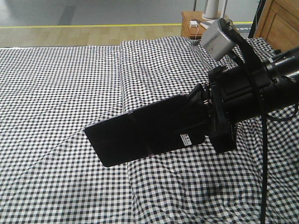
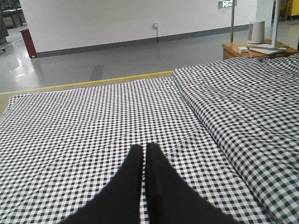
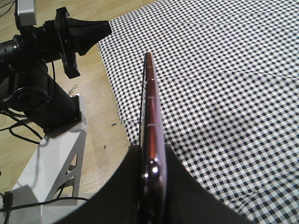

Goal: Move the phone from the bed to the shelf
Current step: 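Lift the phone off the bed with the right gripper, then drive away from the bed holding the phone in the right gripper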

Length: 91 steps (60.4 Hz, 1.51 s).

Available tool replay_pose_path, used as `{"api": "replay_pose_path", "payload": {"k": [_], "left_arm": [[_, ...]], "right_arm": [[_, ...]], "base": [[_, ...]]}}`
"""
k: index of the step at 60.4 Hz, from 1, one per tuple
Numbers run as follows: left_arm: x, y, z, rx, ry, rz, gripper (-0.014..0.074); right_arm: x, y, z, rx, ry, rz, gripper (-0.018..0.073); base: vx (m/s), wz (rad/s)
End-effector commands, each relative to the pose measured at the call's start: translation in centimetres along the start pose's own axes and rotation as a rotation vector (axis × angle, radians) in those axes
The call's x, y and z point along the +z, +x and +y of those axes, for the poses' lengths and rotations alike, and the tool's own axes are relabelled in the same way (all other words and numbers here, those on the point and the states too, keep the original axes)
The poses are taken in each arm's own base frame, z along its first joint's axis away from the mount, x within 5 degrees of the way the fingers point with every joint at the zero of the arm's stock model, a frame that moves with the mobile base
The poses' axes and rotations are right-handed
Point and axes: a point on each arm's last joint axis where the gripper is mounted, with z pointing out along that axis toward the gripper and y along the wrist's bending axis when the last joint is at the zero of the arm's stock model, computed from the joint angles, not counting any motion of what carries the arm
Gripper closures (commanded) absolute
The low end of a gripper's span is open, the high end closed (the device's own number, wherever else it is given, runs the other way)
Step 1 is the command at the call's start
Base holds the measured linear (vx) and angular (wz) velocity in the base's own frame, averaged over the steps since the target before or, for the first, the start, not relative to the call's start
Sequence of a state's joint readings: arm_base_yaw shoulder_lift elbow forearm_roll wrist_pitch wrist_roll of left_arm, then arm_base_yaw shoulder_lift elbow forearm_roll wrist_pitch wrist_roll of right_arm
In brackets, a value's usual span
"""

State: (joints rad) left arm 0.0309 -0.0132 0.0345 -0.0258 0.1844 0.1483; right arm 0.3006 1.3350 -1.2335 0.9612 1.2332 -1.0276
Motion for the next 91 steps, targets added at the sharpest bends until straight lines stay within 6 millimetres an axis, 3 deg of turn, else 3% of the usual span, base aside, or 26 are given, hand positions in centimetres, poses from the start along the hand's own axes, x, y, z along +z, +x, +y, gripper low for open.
{"api": "replay_pose_path", "payload": {"k": [1,53,91], "left_arm": [[-0.29,-1.44,0.15,-0.014,-0.007,-0.106,0.0595],[-0.29,-1.44,0.15,-0.014,-0.007,-0.106,0.0595],[-0.29,-1.44,0.15,-0.014,-0.007,-0.106,0.0595]], "right_arm": [[-1.1,-1.1,1.8,-0.023,-0.063,-0.065,0.0561],[-1.1,-1.1,1.8,-0.023,-0.063,-0.065,0.0561],[-1.1,-1.1,1.8,-0.023,-0.063,-0.065,0.0561]], "base": [[0.0,0.0],[-0.01,0.05],[-0.09,0.39]]}}
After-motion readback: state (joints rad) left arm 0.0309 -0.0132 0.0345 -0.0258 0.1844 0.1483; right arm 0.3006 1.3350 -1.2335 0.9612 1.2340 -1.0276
